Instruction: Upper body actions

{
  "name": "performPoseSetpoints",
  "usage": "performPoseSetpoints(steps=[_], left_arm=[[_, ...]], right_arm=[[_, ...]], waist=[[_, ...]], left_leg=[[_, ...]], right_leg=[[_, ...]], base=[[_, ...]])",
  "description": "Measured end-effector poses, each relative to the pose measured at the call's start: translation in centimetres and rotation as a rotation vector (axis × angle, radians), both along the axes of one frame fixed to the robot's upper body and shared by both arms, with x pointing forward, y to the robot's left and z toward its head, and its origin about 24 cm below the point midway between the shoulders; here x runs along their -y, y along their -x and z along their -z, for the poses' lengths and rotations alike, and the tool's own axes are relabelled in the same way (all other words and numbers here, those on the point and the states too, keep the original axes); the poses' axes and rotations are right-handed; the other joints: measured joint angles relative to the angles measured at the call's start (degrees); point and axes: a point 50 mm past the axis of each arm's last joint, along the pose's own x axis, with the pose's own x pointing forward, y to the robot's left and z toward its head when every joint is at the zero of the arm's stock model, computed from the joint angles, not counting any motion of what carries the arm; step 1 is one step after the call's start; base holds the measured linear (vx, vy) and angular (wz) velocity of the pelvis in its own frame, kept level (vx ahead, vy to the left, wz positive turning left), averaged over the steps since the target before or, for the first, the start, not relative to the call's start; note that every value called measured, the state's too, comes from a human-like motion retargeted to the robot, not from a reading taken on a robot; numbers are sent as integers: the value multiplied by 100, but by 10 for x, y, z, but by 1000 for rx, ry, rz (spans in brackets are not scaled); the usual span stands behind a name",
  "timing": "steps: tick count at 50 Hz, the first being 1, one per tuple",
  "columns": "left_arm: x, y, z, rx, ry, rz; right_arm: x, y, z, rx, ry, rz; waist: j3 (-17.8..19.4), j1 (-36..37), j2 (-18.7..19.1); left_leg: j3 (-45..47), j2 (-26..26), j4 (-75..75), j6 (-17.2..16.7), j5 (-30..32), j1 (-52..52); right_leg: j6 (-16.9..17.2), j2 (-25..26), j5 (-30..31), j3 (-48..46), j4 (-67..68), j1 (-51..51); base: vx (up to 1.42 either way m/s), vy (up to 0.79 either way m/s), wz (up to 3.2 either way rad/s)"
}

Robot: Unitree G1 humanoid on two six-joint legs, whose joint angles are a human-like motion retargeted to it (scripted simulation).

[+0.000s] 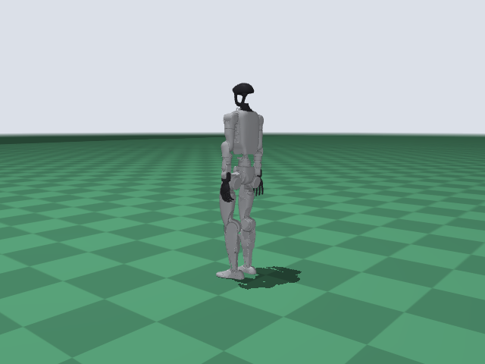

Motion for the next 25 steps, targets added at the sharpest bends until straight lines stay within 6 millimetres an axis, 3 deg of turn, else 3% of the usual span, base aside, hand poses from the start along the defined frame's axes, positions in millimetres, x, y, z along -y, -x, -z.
performPoseSetpoints(steps=[5,10,17,21,25], left_arm=[[-7,-4,-1,19,-13,-25],[-13,6,-2,0,-21,-77],[-11,27,-4,-88,-21,-101],[-6,28,-3,-83,-12,-93],[-5,25,-3,-75,-5,-85]], right_arm=[[-12,-19,-1,72,-49,-11],[-16,-25,-1,84,-36,-175],[-4,-8,0,22,47,-277],[3,12,0,-51,68,-190],[8,33,-1,-125,72,-52]], waist=[[247,4,-83],[249,131,-138],[158,321,-141],[2,460,-119],[-170,657,-159]], left_leg=[[390,50,-110,85,-58,139],[1098,114,-310,93,-152,276],[1848,168,-320,32,-433,434],[2328,176,-333,-87,-594,531],[2794,155,-332,-290,-715,649]], right_leg=[[138,117,108,292,150,-133],[216,-209,-269,-1389,168,-195],[514,-654,-450,-3581,-97,-44],[763,-709,-461,-5136,-325,206],[621,-538,-108,-5919,-722,342]], base=[[-3,4,-83],[-10,-3,-141],[-6,-7,-146],[-1,-11,-165],[2,-20,-157]])
